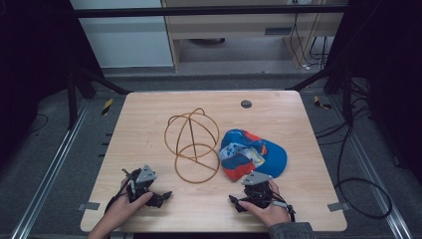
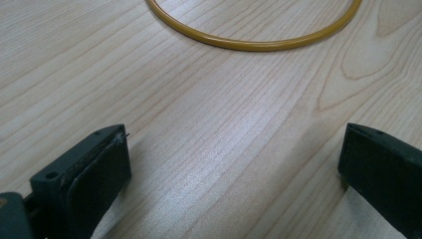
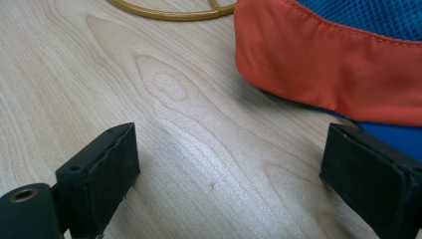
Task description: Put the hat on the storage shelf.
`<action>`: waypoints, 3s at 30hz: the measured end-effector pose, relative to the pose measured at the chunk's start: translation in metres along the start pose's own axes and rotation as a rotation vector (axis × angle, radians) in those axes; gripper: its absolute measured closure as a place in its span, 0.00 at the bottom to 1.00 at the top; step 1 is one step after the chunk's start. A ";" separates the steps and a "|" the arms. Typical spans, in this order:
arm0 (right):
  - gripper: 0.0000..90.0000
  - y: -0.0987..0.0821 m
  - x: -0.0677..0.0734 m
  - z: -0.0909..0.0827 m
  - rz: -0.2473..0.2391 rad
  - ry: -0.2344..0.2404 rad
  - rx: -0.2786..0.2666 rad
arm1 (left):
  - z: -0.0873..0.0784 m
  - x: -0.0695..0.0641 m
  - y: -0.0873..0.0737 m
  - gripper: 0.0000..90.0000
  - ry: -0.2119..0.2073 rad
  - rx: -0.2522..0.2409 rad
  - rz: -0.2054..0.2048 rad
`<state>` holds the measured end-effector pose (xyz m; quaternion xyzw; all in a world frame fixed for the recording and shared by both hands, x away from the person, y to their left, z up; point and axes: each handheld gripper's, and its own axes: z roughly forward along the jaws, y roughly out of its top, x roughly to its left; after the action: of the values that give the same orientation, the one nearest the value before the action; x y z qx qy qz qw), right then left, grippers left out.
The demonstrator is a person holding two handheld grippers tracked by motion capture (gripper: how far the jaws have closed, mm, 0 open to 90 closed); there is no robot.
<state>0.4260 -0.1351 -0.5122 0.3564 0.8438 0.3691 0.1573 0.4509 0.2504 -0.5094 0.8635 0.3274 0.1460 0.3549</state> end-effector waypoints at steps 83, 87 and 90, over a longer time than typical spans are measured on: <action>1.00 0.128 -0.126 -0.011 -0.249 0.156 0.355 | 0.000 -0.001 0.000 0.00 -0.001 -0.002 0.001; 1.00 0.128 -0.126 -0.022 -0.252 0.154 0.344 | 0.000 -0.001 0.000 0.00 -0.002 -0.002 0.003; 1.00 0.132 -0.126 -0.033 -0.260 0.147 0.333 | 0.000 -0.001 0.000 0.00 -0.002 -0.002 0.003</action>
<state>0.5604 -0.1803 -0.3924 0.2376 0.9412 0.2264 0.0807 0.4502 0.2502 -0.5094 0.8636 0.3258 0.1461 0.3560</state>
